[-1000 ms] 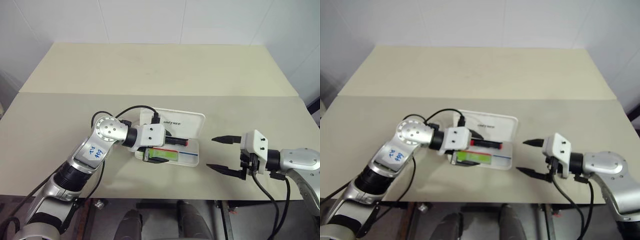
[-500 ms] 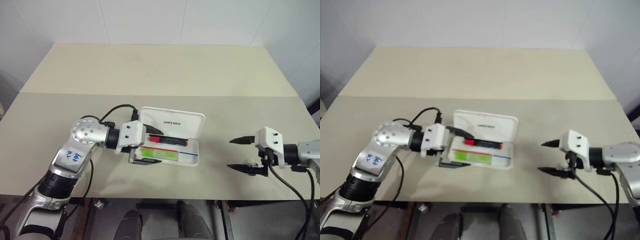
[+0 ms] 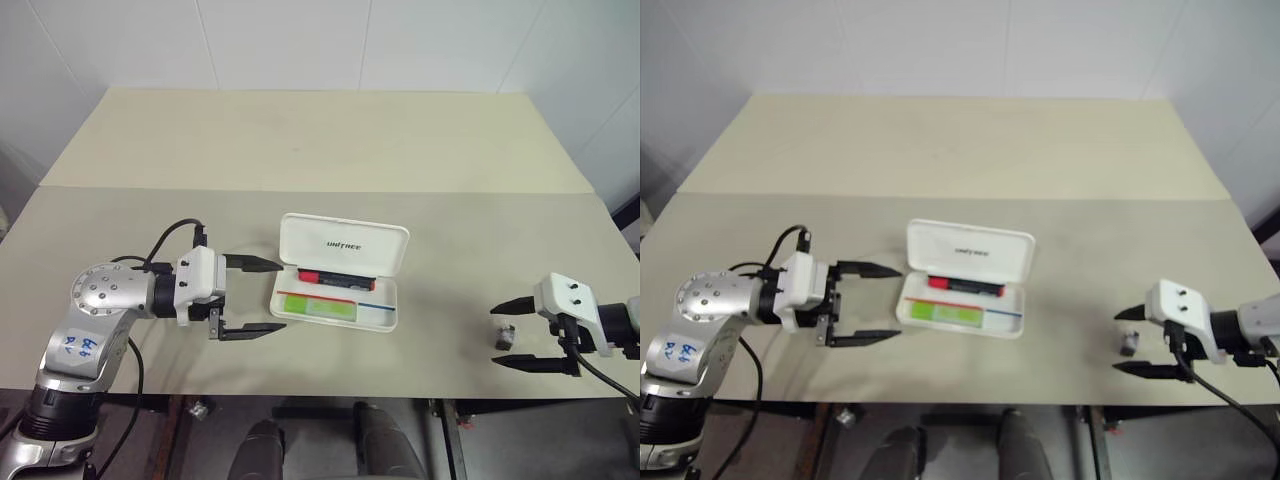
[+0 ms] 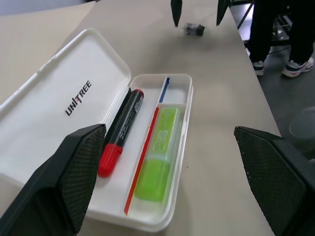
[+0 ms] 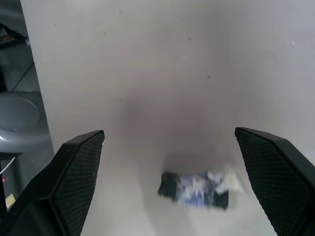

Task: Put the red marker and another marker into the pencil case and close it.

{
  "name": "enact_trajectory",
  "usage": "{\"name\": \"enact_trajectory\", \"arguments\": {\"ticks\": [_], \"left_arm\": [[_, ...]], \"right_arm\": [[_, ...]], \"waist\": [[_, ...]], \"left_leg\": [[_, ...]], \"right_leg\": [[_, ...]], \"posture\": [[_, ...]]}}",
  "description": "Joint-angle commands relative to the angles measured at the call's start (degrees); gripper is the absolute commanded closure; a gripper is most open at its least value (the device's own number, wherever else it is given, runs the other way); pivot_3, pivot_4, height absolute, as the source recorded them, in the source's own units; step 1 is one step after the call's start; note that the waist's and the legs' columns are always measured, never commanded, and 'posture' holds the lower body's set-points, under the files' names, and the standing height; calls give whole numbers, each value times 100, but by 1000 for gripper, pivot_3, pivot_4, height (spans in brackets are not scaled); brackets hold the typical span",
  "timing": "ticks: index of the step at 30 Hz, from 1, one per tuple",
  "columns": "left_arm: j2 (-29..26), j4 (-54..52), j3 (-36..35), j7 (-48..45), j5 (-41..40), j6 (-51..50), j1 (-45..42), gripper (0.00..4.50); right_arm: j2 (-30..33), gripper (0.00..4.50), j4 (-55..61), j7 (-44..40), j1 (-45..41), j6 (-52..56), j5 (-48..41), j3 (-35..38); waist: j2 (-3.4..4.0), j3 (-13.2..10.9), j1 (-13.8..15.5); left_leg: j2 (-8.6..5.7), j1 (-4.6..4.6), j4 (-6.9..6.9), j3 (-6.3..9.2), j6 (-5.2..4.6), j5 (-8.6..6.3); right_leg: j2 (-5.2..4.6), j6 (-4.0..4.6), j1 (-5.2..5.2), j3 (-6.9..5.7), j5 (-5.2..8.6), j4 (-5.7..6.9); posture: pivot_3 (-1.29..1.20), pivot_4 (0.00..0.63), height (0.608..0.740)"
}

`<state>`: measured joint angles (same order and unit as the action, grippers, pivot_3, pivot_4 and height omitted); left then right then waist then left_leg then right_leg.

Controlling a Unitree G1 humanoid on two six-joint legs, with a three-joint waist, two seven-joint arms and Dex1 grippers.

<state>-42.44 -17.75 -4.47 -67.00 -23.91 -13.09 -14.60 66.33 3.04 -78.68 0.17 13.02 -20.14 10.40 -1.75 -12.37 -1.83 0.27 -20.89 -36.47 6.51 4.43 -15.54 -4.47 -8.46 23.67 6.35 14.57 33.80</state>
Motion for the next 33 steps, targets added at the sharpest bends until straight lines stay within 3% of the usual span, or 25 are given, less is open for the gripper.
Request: {"name": "enact_trajectory", "arguments": {"ticks": [1,12,17,33], "left_arm": [[-4,-321,-185,122,-230,50,131,16],[80,-292,27,279,-205,77,6,16],[121,-247,106,292,-187,103,-78,16],[180,-265,181,396,-158,115,-126,16]], "right_arm": [[144,0,123,2,135,76,22,244],[38,0,-320,127,-183,-23,264,63],[232,0,-712,-143,-361,-558,636,-221],[-73,0,-1817,-376,-1722,-1537,1321,-1160]], "waist": [[0,0,-1],[0,0,-19],[0,0,-17],[3,-2,-157]], "left_leg": [[0,1,0,0,0,0],[0,3,0,-3,0,0],[0,3,1,-3,0,0],[0,12,7,-6,0,0]], "right_leg": [[0,0,0,0,0,0],[0,2,-1,2,-1,-1],[0,2,-1,2,-1,-2],[0,1,-2,6,-1,-1]], "posture": [[0,150,740],[0,150,740],[0,150,740],[0,150,740]]}}
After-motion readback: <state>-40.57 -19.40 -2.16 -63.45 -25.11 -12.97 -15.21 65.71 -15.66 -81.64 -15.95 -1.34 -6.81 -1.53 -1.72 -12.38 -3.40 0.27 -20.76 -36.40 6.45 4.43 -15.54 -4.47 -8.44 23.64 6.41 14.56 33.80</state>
